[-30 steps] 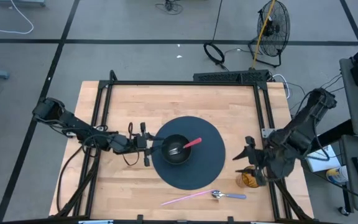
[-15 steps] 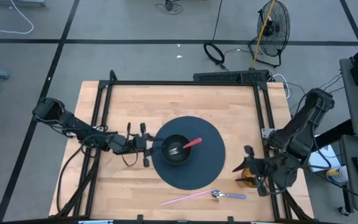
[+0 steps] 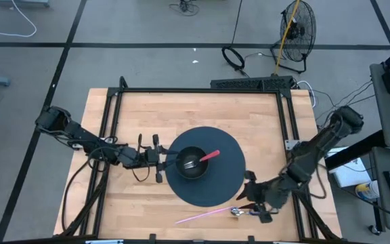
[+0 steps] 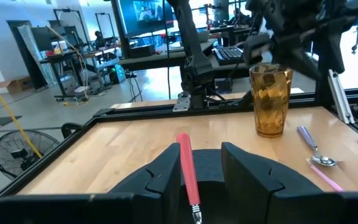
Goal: Pick & Place Utensil
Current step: Put the blue spoon into the black bowl
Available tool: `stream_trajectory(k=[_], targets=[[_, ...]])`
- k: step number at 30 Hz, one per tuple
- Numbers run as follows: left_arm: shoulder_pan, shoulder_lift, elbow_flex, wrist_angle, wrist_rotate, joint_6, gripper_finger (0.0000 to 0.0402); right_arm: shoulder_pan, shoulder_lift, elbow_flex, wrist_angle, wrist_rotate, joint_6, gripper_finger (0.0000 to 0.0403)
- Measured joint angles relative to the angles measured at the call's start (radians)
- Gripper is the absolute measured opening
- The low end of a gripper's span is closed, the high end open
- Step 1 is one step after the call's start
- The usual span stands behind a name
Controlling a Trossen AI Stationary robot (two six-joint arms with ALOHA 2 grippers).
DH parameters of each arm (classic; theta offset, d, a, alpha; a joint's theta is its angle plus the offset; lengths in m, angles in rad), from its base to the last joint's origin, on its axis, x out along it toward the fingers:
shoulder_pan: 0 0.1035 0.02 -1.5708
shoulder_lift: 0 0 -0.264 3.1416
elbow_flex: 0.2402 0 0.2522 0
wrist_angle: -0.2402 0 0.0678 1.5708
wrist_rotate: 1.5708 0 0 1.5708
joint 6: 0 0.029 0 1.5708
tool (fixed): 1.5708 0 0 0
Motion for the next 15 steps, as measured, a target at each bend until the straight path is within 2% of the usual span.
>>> stream_trajectory(k=[9, 15], targets=[[0.0, 0.0, 0.0, 0.0, 0.001, 0.001, 0.0122, -0.078, 0.066, 0.012, -0.033, -0.119, 0.071, 0.0174], [0.0, 0.0, 0.0, 0.0, 0.001, 0.008, 0.0122, -0.136, 0.193, 0.132, -0.135, -0.268, 0.062, 0.0174]])
